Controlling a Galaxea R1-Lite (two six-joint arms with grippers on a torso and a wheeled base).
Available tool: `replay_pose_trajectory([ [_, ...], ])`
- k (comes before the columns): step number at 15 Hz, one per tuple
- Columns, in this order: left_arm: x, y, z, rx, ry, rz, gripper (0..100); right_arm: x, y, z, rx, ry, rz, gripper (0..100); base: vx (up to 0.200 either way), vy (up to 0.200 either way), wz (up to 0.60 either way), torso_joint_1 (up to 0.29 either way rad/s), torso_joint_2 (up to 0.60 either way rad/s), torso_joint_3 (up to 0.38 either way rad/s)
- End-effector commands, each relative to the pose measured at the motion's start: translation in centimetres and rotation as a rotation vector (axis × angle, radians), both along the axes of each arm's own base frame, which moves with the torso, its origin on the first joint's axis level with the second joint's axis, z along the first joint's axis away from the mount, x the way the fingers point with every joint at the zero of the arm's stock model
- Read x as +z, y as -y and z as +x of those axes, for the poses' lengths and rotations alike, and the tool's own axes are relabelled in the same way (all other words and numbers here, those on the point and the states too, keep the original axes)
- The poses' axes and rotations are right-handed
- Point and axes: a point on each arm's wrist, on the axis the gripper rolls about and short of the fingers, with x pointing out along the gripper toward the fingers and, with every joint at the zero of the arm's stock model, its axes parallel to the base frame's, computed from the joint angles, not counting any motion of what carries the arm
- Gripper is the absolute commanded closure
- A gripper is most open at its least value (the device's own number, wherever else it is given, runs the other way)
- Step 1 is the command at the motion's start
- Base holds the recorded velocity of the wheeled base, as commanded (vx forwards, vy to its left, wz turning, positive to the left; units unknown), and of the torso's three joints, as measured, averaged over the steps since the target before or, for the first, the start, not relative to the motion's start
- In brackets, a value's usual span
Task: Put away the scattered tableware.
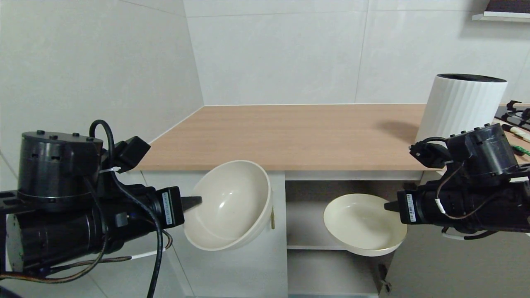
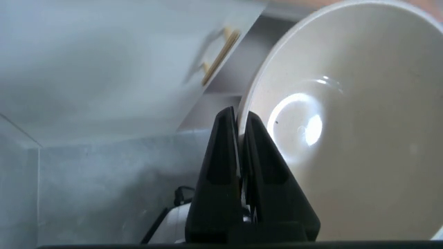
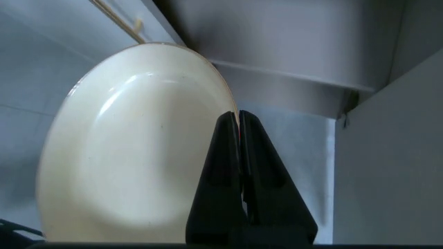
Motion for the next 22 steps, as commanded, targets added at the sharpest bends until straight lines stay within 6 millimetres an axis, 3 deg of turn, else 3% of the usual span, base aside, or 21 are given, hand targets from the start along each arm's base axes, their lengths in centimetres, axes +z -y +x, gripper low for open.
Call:
replay_pose_trajectory([
  [1,-0.4,0.1,0.2,-0.005,-0.016,0.005,100,-0.2,-0.1,0.1,0.0,-0.008,-0.004,100,0.0,0.0,0.0,-0.173,0.47,0.281],
  [9,-0.6,0.4,0.2,-0.015,-0.026,0.006,100,-0.5,-0.1,0.2,0.006,-0.016,-0.013,100,0.0,0.0,0.0,-0.148,0.46,0.306],
  [15,-0.7,0.4,0.2,-0.023,-0.031,0.002,100,-1.1,-0.6,0.5,0.016,-0.036,-0.024,100,0.0,0.0,0.0,-0.021,0.08,0.057],
  [18,-0.9,0.4,0.4,-0.023,-0.038,0.005,100,-2.8,-1.5,1.3,0.033,-0.093,-0.052,100,0.0,0.0,0.0,0.0,0.0,0.0],
  [22,-1.0,0.5,0.5,-0.021,-0.047,0.006,100,-7.0,-2.9,3.6,0.033,-0.159,-0.083,100,0.0,0.0,0.0,0.0,0.0,0.0],
])
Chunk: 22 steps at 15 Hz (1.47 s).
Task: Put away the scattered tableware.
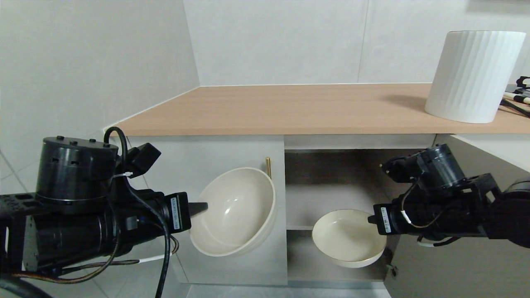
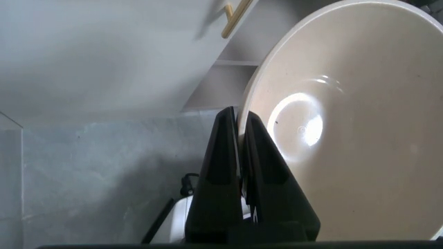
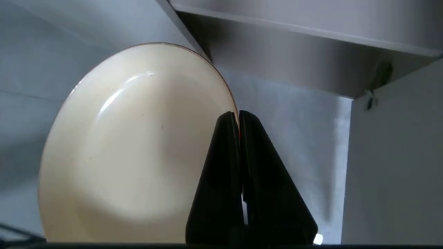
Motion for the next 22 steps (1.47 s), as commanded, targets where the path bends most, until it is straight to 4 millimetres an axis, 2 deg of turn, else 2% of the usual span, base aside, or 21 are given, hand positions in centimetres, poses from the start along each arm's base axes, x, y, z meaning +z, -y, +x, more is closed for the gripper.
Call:
replay_pose_trajectory([
  [1,-0.2,0.1,0.2,0.001,-0.007,0.003,100,-4.1,-1.0,1.8,0.0,-0.092,-0.047,100,0.0,0.0,0.0,0.0,0.0,0.0],
  [2,-0.2,0.1,0.2,0.001,-0.009,0.003,100,-4.6,-1.2,2.0,-0.001,-0.1,-0.05,100,0.0,0.0,0.0,0.0,0.0,0.0],
  [3,-0.2,0.1,0.2,0.001,-0.01,0.004,100,-6.4,-1.7,3.0,-0.006,-0.101,-0.053,100,0.0,0.0,0.0,0.0,0.0,0.0],
  [6,-0.2,0.1,0.2,0.001,-0.01,0.004,100,-8.6,-2.3,4.3,-0.027,-0.074,-0.037,100,0.0,0.0,0.0,0.0,0.0,0.0],
  [9,-0.6,0.2,0.5,0.001,-0.024,0.01,100,-10.7,-2.8,6.0,-0.092,0.009,-0.039,100,0.0,0.0,0.0,0.0,0.0,0.0],
  [10,-0.6,0.2,0.5,0.001,-0.024,0.01,100,-10.7,-2.8,6.0,-0.092,0.009,-0.039,100,0.0,0.0,0.0,0.0,0.0,0.0],
  [13,-0.8,0.3,0.7,0.001,-0.034,0.014,100,-13.3,-2.7,8.4,-0.181,0.119,0.0,100,0.0,0.0,0.0,0.0,0.0,0.0],
  [22,-1.2,0.5,0.9,0.0,-0.047,0.02,100,-16.7,-1.2,13.8,-0.388,0.195,-0.088,100,0.0,0.0,0.0,0.0,0.0,0.0],
])
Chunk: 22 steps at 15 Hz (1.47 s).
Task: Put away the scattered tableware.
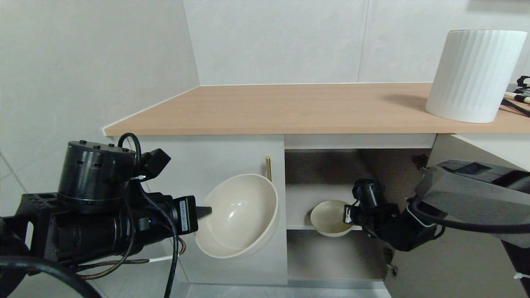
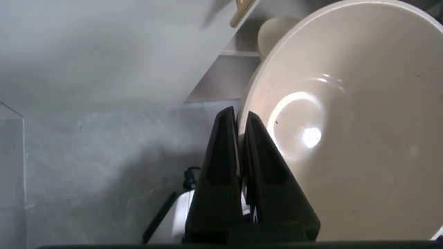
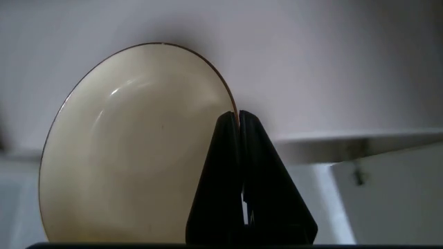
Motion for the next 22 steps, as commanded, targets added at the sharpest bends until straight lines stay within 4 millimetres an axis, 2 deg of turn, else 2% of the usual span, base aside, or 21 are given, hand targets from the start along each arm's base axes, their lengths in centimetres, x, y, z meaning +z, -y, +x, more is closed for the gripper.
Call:
replay_pose_trajectory([
  [1,-0.1,0.1,0.1,-0.002,-0.005,0.002,100,-1.5,0.3,1.1,-0.033,-0.006,-0.019,100,0.0,0.0,0.0,0.0,0.0,0.0],
  [6,-0.3,0.2,0.1,-0.006,-0.012,0.005,100,-2.8,0.4,3.5,-0.109,0.039,-0.047,100,0.0,0.0,0.0,0.0,0.0,0.0],
  [15,-0.4,0.3,0.1,-0.008,-0.015,0.006,100,-3.6,0.8,6.3,-0.189,0.072,-0.08,100,0.0,0.0,0.0,0.0,0.0,0.0],
  [20,-0.5,0.3,0.2,-0.008,-0.018,0.008,100,-3.4,0.8,6.5,-0.195,0.08,-0.079,100,0.0,0.0,0.0,0.0,0.0,0.0],
  [21,-0.5,0.3,0.2,-0.008,-0.018,0.008,100,-3.3,0.7,6.5,-0.195,0.083,-0.079,0,0.0,0.0,0.0,0.0,0.0,0.0],
  [22,-0.5,0.3,0.2,-0.008,-0.018,0.008,100,-3.1,0.7,6.6,-0.196,0.088,-0.075,0,0.0,0.0,0.0,0.0,0.0,0.0],
])
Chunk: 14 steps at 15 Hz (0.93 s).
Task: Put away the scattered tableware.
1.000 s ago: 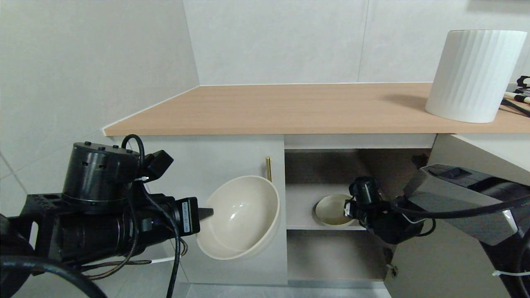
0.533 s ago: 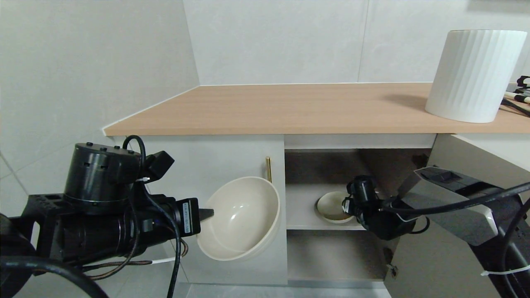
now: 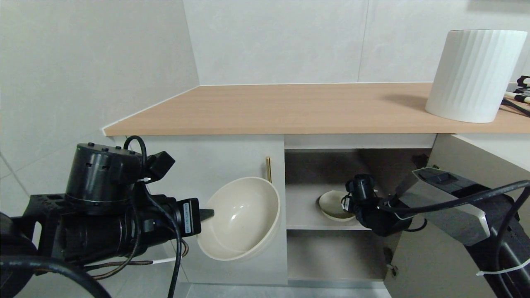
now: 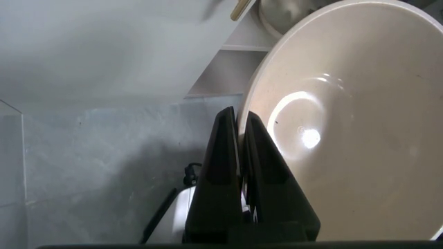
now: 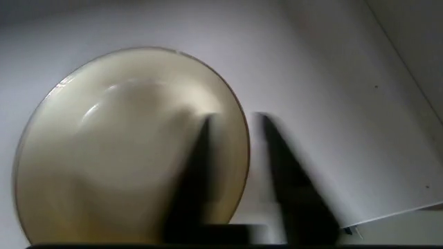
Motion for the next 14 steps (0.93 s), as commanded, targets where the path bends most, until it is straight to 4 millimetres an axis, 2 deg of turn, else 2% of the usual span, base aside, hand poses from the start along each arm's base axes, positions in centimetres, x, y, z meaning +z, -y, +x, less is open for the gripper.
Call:
replay_pose_trajectory([
  [1,0.0,0.0,0.0,0.0,-0.001,0.0,100,0.4,0.0,0.0,-0.001,0.01,0.004,0,0.0,0.0,0.0,0.0,0.0,0.0],
  [3,0.0,0.0,0.0,0.0,0.0,-0.001,100,0.9,0.0,0.0,-0.002,0.019,0.009,0,0.0,0.0,0.0,0.0,0.0,0.0],
  [6,-0.3,0.2,0.5,0.0,-0.01,0.007,100,4.2,-0.1,-2.0,-0.001,0.042,0.043,0,0.0,0.0,0.0,0.0,0.0,0.0],
  [7,-0.2,0.9,1.2,-0.008,-0.006,0.011,100,7.5,-0.4,-4.7,0.05,0.041,0.061,0,0.0,0.0,0.0,0.0,0.0,0.0],
  [10,-1.3,2.8,2.2,-0.053,-0.038,0.035,100,13.0,-1.7,-9.7,0.227,0.019,0.121,0,0.0,0.0,0.0,0.0,0.0,0.0],
  [12,-3.1,4.4,2.3,-0.077,-0.077,0.096,100,16.6,-2.7,-13.0,0.325,-0.019,0.142,0,0.0,0.0,0.0,0.0,0.0,0.0],
  [13,-3.3,4.7,2.3,-0.079,-0.082,0.107,100,17.0,-2.7,-13.4,0.339,-0.023,0.146,0,0.0,0.0,0.0,0.0,0.0,0.0],
  [14,-4.7,5.7,2.4,-0.074,-0.098,0.176,100,19.5,-2.9,-15.8,0.435,-0.04,0.184,0,0.0,0.0,0.0,0.0,0.0,0.0],
])
